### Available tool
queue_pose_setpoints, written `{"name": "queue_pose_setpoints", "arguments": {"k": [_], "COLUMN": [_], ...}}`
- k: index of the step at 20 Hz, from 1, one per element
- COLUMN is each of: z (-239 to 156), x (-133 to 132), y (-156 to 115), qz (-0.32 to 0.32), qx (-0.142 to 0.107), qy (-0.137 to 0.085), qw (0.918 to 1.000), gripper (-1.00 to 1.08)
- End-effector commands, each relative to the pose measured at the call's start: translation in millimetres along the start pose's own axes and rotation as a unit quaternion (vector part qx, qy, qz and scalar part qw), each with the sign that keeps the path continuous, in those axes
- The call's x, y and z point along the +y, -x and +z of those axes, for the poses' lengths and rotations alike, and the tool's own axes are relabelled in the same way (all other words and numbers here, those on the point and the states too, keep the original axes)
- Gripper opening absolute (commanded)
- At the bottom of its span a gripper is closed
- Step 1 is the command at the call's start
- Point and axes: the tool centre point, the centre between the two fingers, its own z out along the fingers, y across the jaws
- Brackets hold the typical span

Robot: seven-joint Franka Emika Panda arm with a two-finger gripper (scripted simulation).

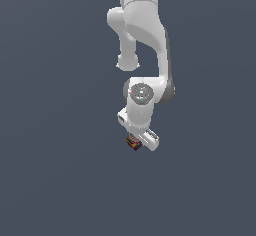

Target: Pick up the object and move it to a goal position.

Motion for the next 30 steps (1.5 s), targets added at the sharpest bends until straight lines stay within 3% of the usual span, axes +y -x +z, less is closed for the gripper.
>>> {"name": "queue_pose_setpoints", "arguments": {"k": [1, 11, 30], "z": [0, -20, -135], "x": [0, -15, -106], "y": [-1, 7, 47], "qz": [0.001, 0.000, 0.001], "qx": [0.000, 0.000, 0.000], "qy": [0.000, 0.000, 0.000], "qw": [1.0000, 1.0000, 1.0000], "gripper": [-1.00, -1.00, -1.00]}}
